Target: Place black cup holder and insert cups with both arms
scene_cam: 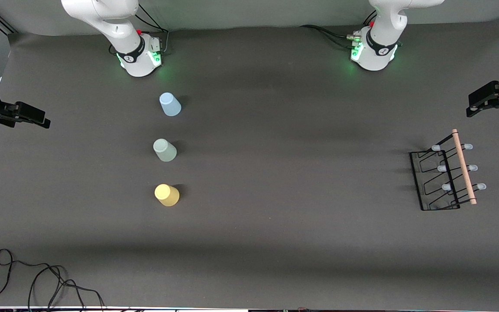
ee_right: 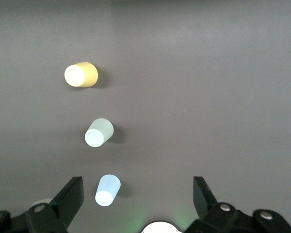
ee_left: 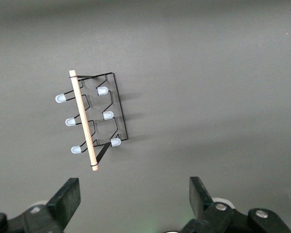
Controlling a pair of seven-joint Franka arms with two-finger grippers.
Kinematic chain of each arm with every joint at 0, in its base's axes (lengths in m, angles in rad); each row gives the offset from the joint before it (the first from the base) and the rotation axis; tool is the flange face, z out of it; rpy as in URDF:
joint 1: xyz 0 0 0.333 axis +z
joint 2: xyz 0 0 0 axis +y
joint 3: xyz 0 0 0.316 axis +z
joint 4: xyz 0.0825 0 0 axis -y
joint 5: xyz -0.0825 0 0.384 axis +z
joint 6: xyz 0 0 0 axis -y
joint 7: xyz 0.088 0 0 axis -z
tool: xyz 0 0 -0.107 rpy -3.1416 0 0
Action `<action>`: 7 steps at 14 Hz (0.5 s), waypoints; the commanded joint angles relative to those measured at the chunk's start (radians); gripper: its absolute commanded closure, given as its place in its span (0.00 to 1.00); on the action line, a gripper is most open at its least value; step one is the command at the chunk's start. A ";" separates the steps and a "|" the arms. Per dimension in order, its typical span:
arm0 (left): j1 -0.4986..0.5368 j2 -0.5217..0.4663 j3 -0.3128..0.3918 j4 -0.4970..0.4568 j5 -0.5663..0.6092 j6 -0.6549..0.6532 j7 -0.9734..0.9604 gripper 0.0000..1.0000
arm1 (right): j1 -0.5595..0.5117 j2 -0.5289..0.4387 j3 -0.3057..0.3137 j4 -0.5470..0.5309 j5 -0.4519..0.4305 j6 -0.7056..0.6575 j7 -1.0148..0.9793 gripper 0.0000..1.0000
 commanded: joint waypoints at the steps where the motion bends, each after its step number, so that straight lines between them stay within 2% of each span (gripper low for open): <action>1: 0.002 -0.003 0.003 -0.002 -0.013 -0.003 -0.015 0.00 | -0.005 0.008 0.003 0.016 0.008 -0.002 0.022 0.00; 5: 0.003 -0.005 0.003 -0.008 -0.013 -0.013 -0.013 0.00 | -0.005 0.010 0.003 0.018 0.008 -0.005 0.019 0.00; 7: 0.005 -0.006 0.011 -0.047 -0.006 -0.009 -0.013 0.00 | -0.006 0.008 0.003 0.018 0.008 -0.005 0.019 0.00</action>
